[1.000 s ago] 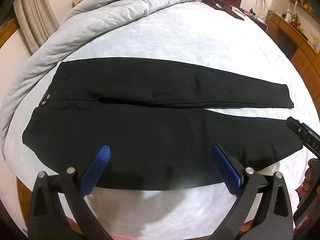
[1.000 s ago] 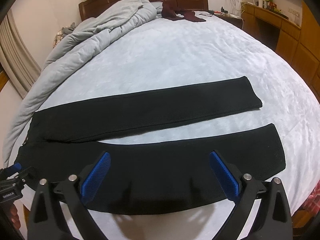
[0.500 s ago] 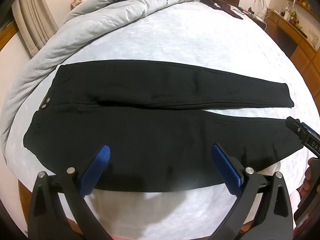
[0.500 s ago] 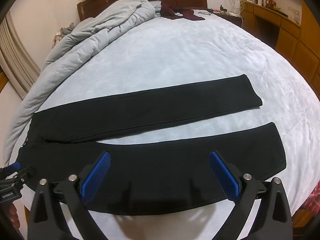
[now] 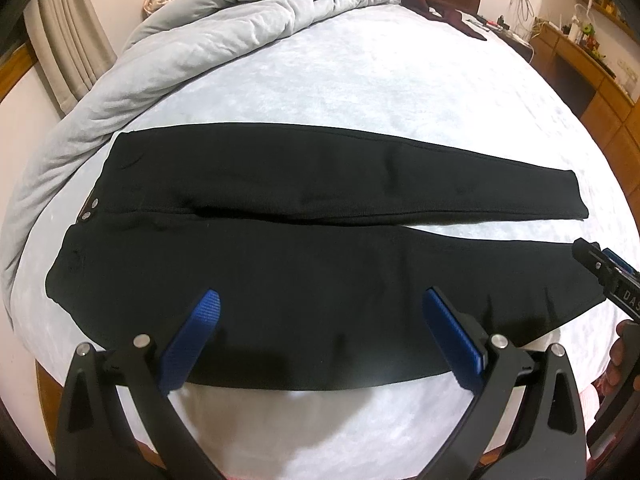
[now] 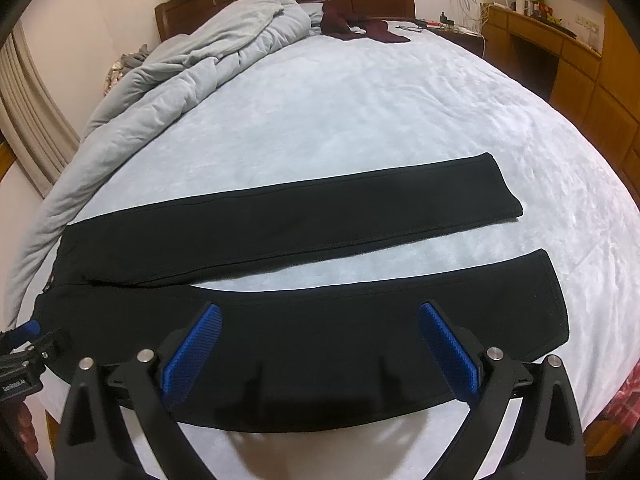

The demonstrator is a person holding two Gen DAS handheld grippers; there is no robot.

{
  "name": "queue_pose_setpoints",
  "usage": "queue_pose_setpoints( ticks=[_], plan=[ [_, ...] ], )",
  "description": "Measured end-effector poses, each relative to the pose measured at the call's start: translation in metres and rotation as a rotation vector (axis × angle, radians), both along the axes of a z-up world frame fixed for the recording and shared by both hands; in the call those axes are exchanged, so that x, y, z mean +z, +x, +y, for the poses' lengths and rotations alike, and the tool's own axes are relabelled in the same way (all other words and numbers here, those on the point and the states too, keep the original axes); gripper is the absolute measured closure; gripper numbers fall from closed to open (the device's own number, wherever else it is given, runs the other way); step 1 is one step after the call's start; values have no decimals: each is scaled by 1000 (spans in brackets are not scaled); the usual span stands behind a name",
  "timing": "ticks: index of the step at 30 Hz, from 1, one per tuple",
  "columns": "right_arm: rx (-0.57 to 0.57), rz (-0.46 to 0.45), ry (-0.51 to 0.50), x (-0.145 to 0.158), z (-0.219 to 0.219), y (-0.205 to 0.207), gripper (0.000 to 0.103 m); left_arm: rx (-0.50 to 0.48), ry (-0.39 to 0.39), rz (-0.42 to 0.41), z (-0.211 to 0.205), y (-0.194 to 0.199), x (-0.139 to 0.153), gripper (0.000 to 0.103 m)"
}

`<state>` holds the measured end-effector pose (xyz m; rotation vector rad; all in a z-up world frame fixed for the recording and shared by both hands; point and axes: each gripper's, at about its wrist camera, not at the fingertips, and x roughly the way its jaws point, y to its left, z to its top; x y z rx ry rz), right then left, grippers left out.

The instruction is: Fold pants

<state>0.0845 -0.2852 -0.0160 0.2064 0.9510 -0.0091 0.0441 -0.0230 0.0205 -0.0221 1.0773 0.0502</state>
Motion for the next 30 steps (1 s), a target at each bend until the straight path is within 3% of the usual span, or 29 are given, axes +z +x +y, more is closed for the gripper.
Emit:
queue_pose_setpoints(
  ticks=[24, 30],
  plan=[
    [8, 4, 3, -6, -2, 4, 4, -7, 8, -2, -6, 9, -1, 3],
    [38, 42, 89, -10, -33, 28, 4, -24, -2, 31, -8, 23, -10, 3]
  ],
)
